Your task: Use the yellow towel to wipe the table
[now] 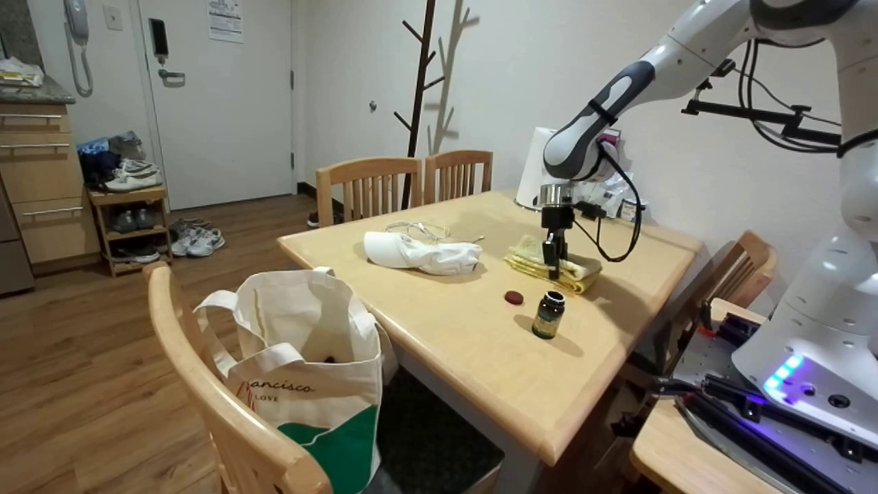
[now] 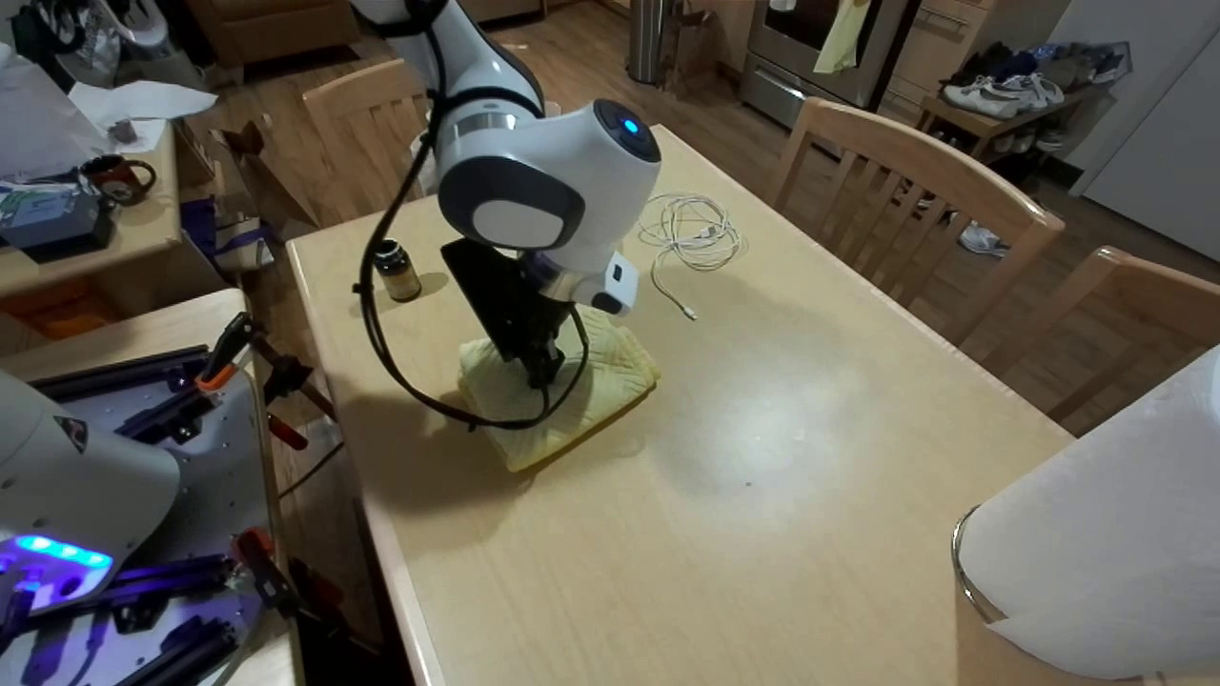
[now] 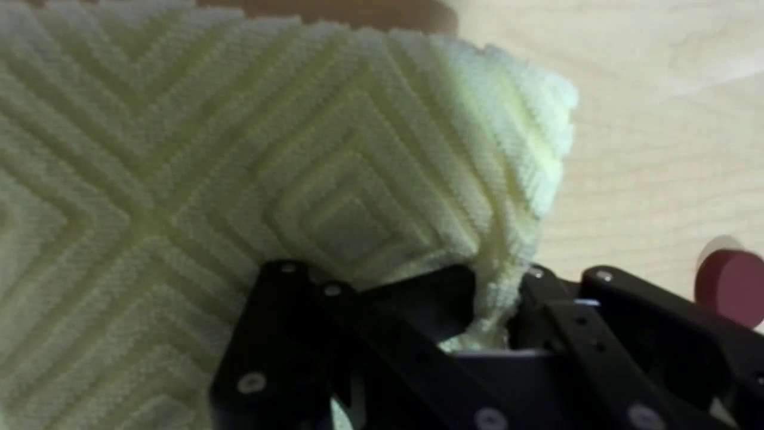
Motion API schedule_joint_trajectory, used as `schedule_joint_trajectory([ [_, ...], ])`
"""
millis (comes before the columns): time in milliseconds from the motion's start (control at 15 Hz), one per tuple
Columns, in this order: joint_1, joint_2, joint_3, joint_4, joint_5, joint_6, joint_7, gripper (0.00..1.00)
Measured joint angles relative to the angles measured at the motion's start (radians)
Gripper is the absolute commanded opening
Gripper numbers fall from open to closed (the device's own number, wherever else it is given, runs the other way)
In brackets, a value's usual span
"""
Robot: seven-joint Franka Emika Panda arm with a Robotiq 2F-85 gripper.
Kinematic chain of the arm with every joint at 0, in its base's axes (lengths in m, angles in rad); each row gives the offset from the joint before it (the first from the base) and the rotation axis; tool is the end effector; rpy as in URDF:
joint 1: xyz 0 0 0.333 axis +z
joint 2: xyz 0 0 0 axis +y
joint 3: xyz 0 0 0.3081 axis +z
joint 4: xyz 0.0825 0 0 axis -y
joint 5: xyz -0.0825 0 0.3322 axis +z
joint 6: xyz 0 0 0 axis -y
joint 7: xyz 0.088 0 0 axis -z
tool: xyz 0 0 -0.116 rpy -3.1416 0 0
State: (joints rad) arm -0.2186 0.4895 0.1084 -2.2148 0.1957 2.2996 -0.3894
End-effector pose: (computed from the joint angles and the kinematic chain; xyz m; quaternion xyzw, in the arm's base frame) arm 0.4674 -0.0434 0.1607 -0.9745 -0.0568 0.1731 0.1313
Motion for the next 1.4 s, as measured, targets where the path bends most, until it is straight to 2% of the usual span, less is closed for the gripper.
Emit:
schedule_joint_trajectory([
  [267, 0.061, -0.038, 0.014, -0.081, -0.007, 0.029, -0.006, 0.03],
  [467, 0.094, -0.056, 0.011, -0.139, -0.022, 0.16, -0.006, 0.03],
  [867, 0.099, -0.088, 0.002, -0.246, -0.021, 0.464, 0.006, 0.03],
  [1133, 0.082, -0.061, -0.054, -0.26, -0.024, 0.611, 0.053, 0.02],
  [1400, 0.062, -0.014, -0.16, -0.221, -0.052, 0.698, 0.137, 0.02],
])
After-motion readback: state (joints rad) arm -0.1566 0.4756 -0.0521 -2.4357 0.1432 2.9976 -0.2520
